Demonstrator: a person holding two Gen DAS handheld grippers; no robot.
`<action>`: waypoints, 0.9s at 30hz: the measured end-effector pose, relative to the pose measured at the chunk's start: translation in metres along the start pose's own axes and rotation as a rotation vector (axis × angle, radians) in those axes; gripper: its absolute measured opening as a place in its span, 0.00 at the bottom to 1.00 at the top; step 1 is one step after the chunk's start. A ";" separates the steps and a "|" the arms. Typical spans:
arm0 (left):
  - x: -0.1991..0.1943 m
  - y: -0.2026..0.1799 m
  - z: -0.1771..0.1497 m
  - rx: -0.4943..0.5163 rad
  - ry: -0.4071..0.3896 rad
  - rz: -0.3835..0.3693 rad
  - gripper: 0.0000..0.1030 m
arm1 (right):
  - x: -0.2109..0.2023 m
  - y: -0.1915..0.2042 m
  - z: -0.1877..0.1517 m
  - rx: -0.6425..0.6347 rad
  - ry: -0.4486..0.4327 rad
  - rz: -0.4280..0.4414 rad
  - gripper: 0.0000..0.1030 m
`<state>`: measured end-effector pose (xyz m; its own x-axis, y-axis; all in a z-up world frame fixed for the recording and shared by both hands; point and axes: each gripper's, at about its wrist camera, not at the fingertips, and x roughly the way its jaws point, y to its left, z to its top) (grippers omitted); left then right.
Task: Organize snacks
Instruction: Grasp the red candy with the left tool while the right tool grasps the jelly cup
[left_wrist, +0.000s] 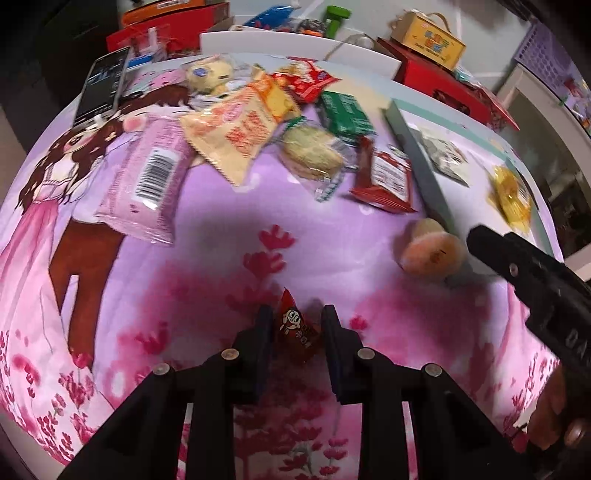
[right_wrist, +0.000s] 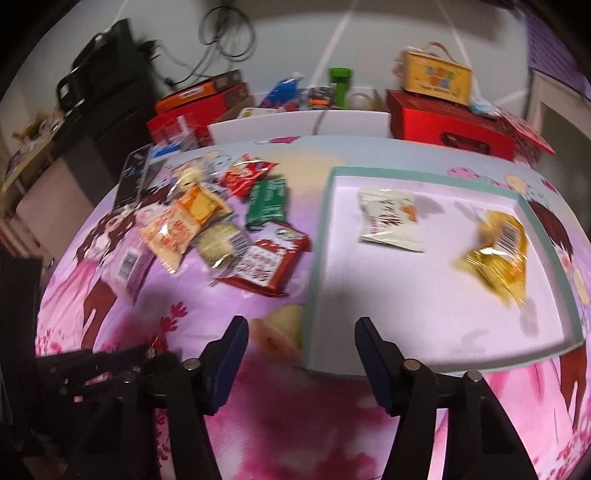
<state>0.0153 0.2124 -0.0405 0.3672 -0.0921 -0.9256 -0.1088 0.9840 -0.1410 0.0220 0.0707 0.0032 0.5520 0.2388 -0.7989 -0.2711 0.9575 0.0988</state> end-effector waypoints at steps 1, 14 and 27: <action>0.000 0.002 0.001 -0.007 -0.001 0.003 0.27 | 0.001 0.004 -0.001 -0.017 0.000 0.005 0.58; 0.002 0.031 0.011 -0.059 -0.009 -0.002 0.28 | 0.025 0.017 -0.004 -0.075 0.062 0.009 0.50; -0.001 0.032 0.005 -0.066 -0.010 0.001 0.28 | 0.020 0.020 -0.001 -0.091 0.044 0.007 0.50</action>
<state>0.0160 0.2447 -0.0428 0.3765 -0.0889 -0.9222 -0.1694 0.9720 -0.1628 0.0267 0.0944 -0.0116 0.5150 0.2357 -0.8241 -0.3461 0.9368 0.0517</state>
